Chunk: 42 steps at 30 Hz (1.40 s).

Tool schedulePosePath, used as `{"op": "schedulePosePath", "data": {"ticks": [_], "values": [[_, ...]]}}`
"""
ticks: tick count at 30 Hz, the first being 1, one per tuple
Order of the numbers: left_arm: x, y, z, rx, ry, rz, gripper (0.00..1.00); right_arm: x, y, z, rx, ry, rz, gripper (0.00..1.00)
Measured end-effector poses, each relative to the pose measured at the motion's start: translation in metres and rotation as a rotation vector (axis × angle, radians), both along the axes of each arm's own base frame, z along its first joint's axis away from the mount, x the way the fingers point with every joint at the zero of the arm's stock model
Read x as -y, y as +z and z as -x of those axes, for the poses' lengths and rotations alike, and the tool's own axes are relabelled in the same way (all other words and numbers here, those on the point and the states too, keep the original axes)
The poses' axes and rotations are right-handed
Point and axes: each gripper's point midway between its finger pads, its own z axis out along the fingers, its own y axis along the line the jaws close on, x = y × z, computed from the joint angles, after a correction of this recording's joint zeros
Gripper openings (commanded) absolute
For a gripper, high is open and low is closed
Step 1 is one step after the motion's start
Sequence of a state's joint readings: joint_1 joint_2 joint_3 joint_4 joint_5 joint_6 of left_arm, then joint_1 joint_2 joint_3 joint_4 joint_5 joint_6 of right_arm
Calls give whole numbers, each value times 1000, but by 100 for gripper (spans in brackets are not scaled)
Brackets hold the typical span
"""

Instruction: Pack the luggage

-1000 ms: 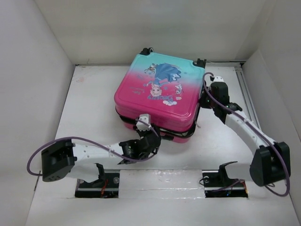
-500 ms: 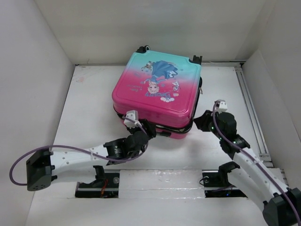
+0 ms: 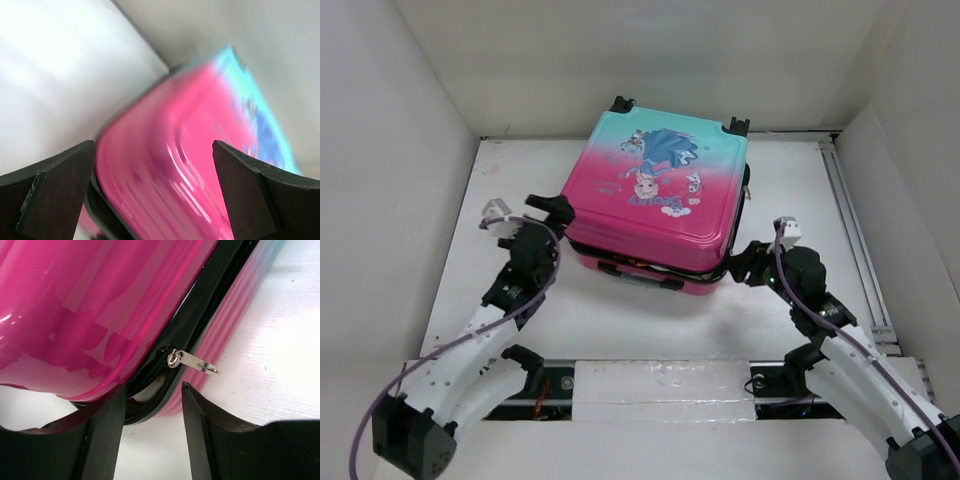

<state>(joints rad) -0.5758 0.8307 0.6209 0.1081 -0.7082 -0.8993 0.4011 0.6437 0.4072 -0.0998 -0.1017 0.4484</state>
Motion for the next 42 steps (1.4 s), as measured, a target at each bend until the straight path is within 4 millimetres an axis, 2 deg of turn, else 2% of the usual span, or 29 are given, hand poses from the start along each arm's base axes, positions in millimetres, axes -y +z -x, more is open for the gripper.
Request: {"op": "schedulePosePath", "data": {"ticks": [1,2,4,7,9,10,12,13,15,17,18,21,22,24,27,30,34,38,40,42], "values": [[-14,2,-3,15,16,30,100,0,2,0,5,1,3,54],[-28,1,-5,34,33,60,100,1,4,1,15,2,2,50],[-48,-10,-6,46,38,107,92,1,9,2,37,8,-1,38],[-70,-43,-8,18,31,163,68,-2,16,6,63,22,-9,33],[-71,-64,-11,-18,-6,202,53,-2,16,7,62,28,-9,32],[-67,-75,-13,-46,-37,222,49,-3,15,8,59,30,-7,32],[-52,-92,-14,-93,-118,254,43,0,10,8,42,12,7,24],[-44,-97,-13,-105,-160,265,37,3,7,8,29,-6,18,23],[-30,-99,-9,-105,-229,275,31,11,1,7,10,-51,36,22],[-18,-96,-1,-81,-284,261,30,16,-1,6,5,-80,48,22],[-9,-95,6,-72,-318,248,29,17,-1,5,6,-86,48,28],[25,-85,32,-36,-457,202,27,15,-3,1,3,-85,53,36],[29,-86,37,-41,-475,184,27,14,-4,-1,2,-81,57,43],[45,-73,55,10,-556,149,27,11,-11,-5,-4,-66,75,44],[46,-73,66,29,-578,102,27,-1,-27,-9,-38,1,94,45],[45,-90,70,-4,-594,62,28,-16,-35,-17,-62,68,87,42],[50,-122,74,-94,-642,26,28,-35,-32,-28,-47,127,59,41],[54,-141,72,-161,-668,-21,28,-51,-31,-40,-56,168,43,39],[54,-135,68,-151,-668,-43,28,-58,-29,-49,-71,181,42,37],[56,-113,58,-90,-663,-54,28,-67,-29,-62,-87,194,41,37]]}}
